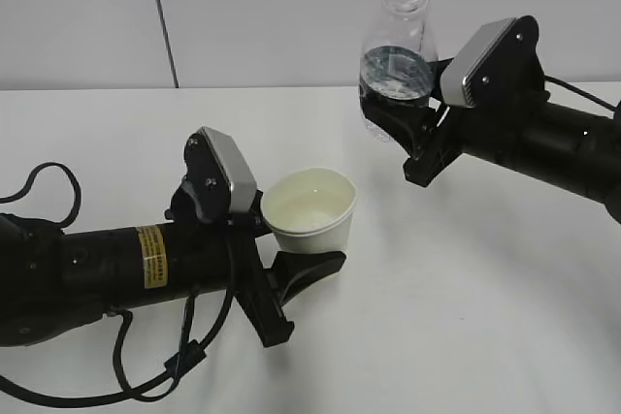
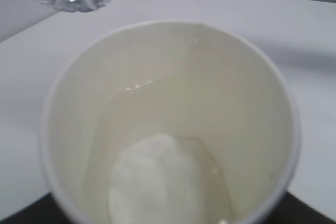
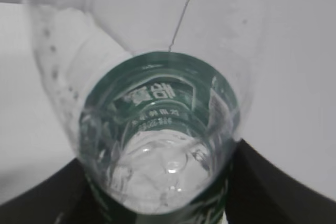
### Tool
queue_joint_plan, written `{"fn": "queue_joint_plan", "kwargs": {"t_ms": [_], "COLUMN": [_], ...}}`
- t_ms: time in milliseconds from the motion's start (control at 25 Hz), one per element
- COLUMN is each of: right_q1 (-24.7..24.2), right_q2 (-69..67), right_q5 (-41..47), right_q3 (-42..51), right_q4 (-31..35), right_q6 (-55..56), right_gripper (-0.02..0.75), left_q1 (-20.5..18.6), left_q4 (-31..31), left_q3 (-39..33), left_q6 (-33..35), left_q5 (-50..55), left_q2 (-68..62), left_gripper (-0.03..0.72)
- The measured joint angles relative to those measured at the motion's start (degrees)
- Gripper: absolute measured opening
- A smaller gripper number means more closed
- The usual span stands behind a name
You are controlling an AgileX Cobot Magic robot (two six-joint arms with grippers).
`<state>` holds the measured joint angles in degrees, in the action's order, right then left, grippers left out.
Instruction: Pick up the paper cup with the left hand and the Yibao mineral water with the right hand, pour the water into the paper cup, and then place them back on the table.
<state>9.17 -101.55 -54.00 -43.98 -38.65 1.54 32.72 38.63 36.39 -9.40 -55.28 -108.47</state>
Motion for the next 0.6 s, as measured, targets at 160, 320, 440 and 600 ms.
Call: {"fn": "queue_joint_plan", "kwargs": {"t_ms": [160,320,440,600], "right_q1": [0.0,0.0,0.0,0.0], "right_q2": [0.0,0.0,-0.4,-1.7], "right_q5": [-1.2,-1.9,-2.0,-2.2], "right_q3": [0.0,0.0,0.0,0.0], "right_q4": [0.0,0.0,0.1,0.2], "right_q6": [4.7,8.3,10.0,11.1], "right_gripper": [0.41,0.41,0.41,0.41], "left_q1": [-1.1,-3.6,-5.9,-9.5], "left_q4": [-5.4,-8.5,-9.3,-9.4], "left_q3": [0.0,0.0,0.0,0.0], "left_q6": [2.2,5.9,7.9,8.3], "left_q5": [0.0,0.9,1.5,1.7], "left_q2": [0.0,0.0,-0.1,-0.1], "left_gripper": [0.432,0.432,0.432,0.432]}}
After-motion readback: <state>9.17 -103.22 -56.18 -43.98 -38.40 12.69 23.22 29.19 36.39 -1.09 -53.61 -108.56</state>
